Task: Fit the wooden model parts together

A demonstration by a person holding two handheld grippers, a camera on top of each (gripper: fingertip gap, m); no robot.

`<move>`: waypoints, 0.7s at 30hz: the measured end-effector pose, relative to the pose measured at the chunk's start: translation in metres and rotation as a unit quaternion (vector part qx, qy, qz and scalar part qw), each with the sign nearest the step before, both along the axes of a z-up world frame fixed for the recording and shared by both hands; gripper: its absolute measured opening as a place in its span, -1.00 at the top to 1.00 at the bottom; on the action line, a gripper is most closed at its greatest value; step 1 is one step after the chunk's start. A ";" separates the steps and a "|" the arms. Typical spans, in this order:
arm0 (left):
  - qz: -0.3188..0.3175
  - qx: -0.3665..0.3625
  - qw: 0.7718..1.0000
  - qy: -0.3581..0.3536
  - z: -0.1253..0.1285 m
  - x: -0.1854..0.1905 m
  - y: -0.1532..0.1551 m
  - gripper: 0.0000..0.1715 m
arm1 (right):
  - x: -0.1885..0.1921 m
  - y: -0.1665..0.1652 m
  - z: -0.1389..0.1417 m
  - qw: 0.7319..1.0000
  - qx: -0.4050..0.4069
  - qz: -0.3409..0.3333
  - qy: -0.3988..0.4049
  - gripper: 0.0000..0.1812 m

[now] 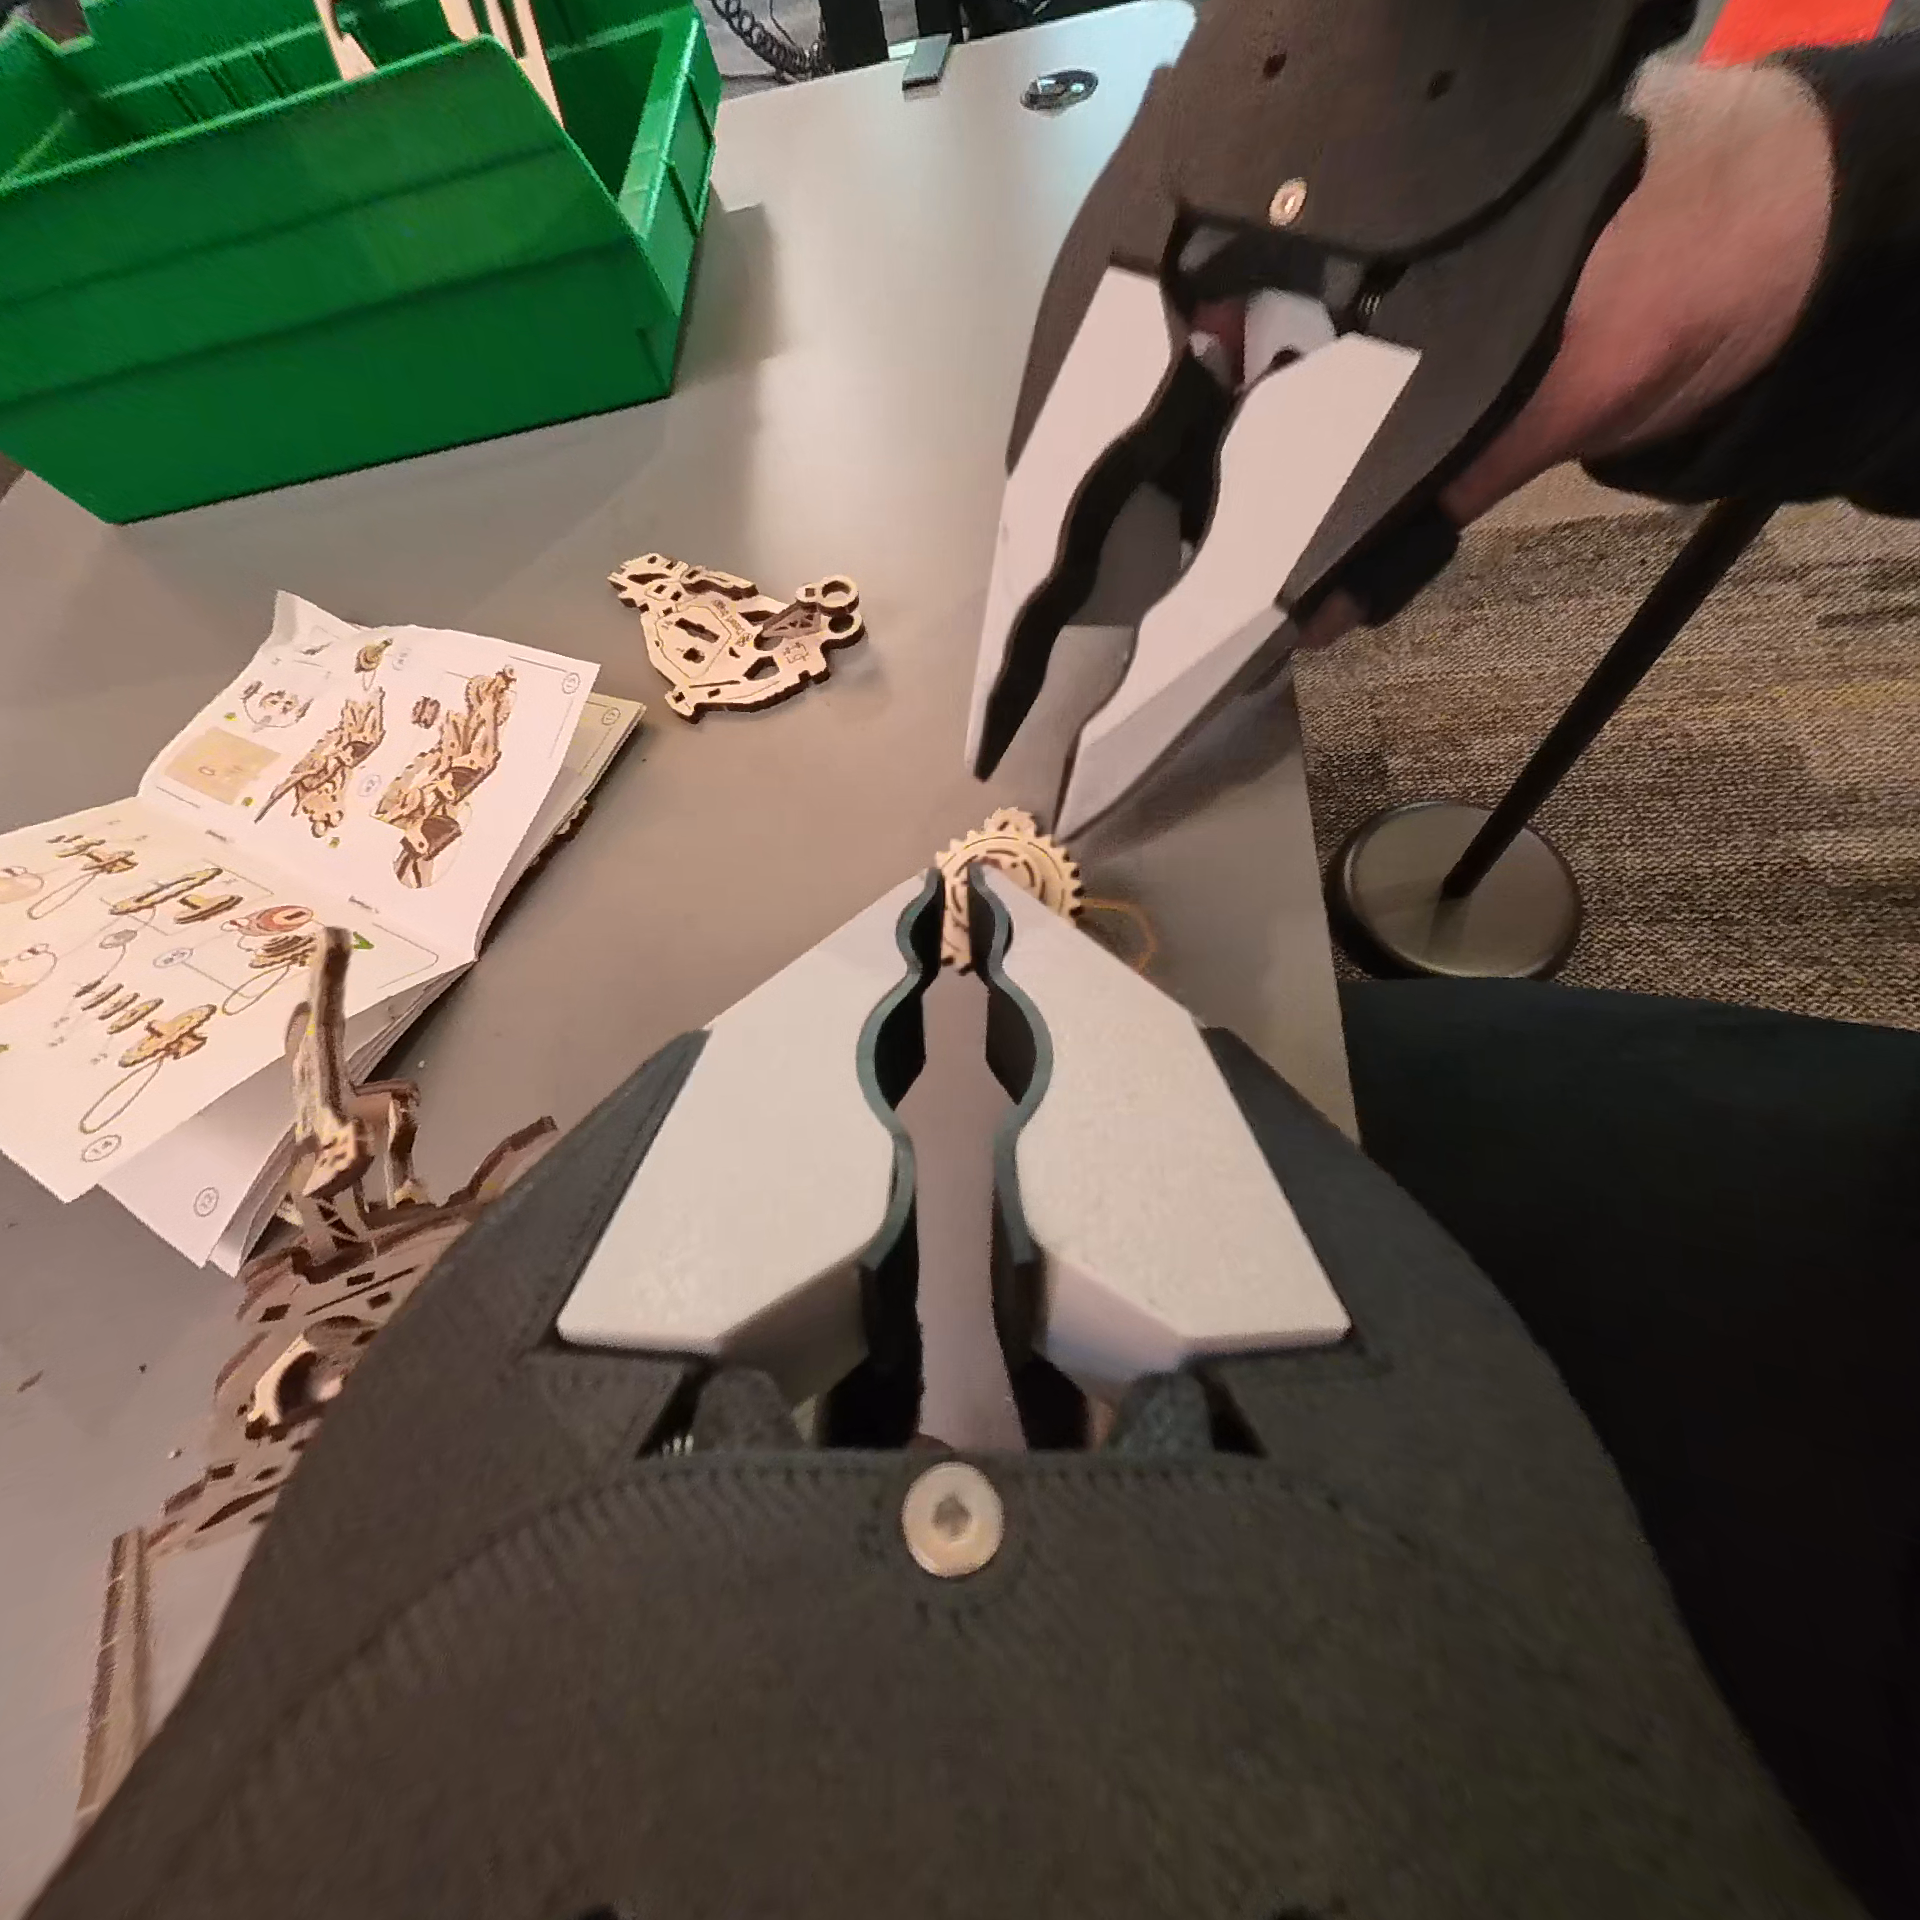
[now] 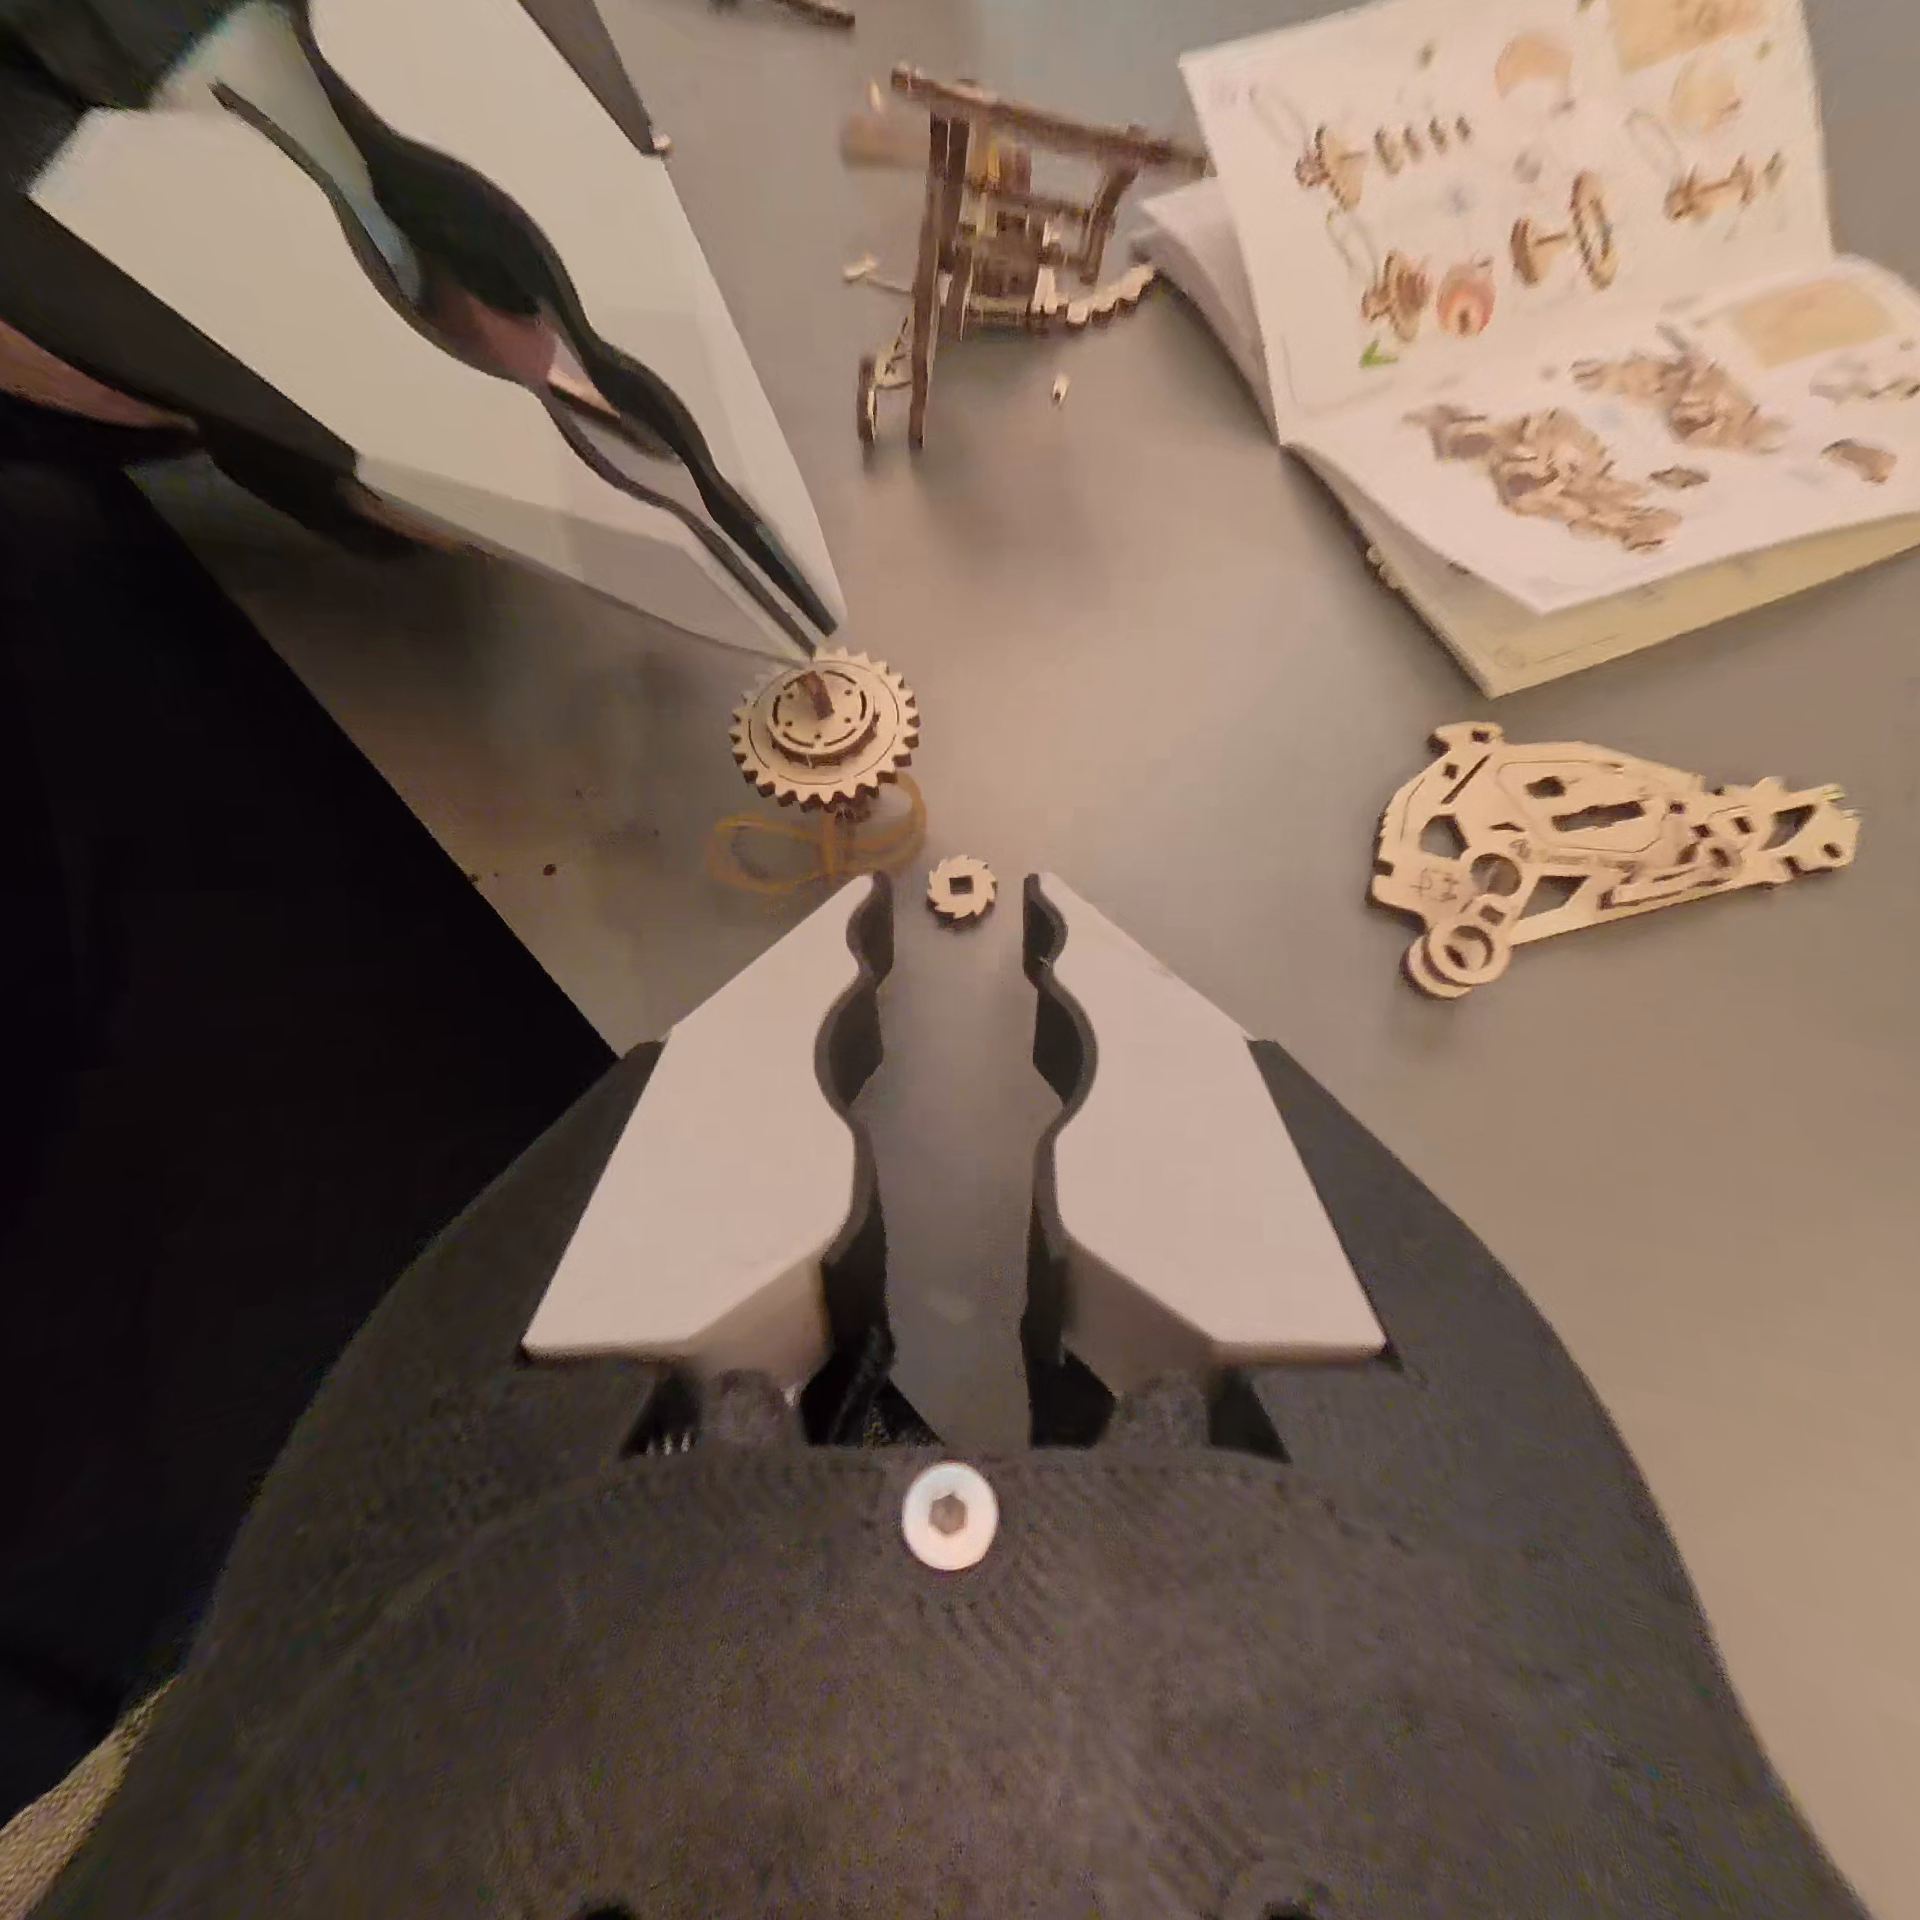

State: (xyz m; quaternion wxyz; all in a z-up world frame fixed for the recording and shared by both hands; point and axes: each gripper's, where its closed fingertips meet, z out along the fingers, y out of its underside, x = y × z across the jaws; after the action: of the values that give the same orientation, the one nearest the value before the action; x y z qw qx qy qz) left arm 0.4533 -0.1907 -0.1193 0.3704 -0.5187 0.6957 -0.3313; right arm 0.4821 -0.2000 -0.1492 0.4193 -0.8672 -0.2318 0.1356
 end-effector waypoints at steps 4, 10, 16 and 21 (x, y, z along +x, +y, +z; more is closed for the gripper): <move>0.001 -0.005 1.000 0.000 0.001 -0.002 0.001 0.97 | -0.001 0.002 -0.009 1.000 -0.015 -0.001 -0.018 0.82; 0.022 -0.034 0.999 0.002 0.002 -0.016 0.012 0.93 | -0.001 0.004 -0.005 1.000 -0.014 -0.003 -0.004 0.89; 0.013 -0.055 0.998 0.037 -0.012 -0.021 0.011 0.89 | -0.006 0.003 0.025 0.999 0.013 -0.018 0.030 0.89; -0.001 -0.055 0.997 0.056 -0.018 -0.017 0.000 0.95 | -0.018 0.000 0.036 0.999 0.015 -0.011 0.033 0.89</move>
State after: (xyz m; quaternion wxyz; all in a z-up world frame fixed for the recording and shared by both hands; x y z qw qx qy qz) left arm 0.4359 -0.1907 -0.1374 0.3015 -0.5557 0.6965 -0.3395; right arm 0.4639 -0.1996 -0.1135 0.4408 -0.8585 -0.2105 0.1559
